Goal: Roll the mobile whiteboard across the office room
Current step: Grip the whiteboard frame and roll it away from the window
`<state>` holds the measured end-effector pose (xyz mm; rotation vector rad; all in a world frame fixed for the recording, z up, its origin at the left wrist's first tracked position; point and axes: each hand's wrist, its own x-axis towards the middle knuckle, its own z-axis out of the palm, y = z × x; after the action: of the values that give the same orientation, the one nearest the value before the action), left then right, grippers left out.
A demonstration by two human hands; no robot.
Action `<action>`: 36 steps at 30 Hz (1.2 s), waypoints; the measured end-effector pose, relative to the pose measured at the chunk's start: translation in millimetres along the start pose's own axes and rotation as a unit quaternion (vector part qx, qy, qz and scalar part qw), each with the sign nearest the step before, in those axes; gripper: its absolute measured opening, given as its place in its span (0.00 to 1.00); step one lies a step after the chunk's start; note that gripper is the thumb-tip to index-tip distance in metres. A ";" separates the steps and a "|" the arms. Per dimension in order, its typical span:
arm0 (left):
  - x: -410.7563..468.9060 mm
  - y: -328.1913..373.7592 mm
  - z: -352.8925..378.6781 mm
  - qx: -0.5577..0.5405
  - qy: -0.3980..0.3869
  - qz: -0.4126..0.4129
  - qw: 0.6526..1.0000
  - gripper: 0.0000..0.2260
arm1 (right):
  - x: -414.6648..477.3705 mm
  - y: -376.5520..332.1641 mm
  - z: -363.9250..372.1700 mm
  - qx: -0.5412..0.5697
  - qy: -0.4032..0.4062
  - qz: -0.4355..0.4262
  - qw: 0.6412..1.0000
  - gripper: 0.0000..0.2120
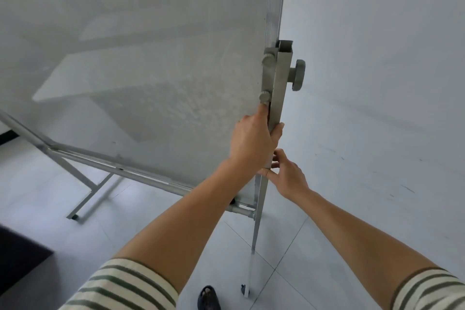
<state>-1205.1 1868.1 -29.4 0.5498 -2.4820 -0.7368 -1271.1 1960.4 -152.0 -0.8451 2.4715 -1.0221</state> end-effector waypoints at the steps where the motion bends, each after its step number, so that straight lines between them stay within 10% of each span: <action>1: -10.0 10.7 2.8 0.003 -0.003 -0.005 1.000 0.16 | -11.3 6.0 -5.7 -0.002 -0.002 0.001 1.000 0.20; 12: -86.8 53.8 -18.3 -0.040 -0.076 -0.040 0.995 0.09 | -108.4 37.5 -36.3 -0.213 -0.063 0.069 0.973 0.24; 25: -286.1 -229.1 -158.1 -0.040 -0.036 -0.421 0.905 0.09 | -132.7 -78.5 154.2 -0.104 -0.264 -0.015 0.959 0.15; 36: -365.1 -391.8 -297.0 -0.075 0.097 -0.533 0.837 0.07 | -76.1 -243.8 306.5 -0.072 -0.321 -0.068 0.942 0.08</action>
<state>-657.2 1630.6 -165.1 1.8853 -1.7383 -1.1549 -961.6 1710.3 -179.8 -1.1852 1.9568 -0.4877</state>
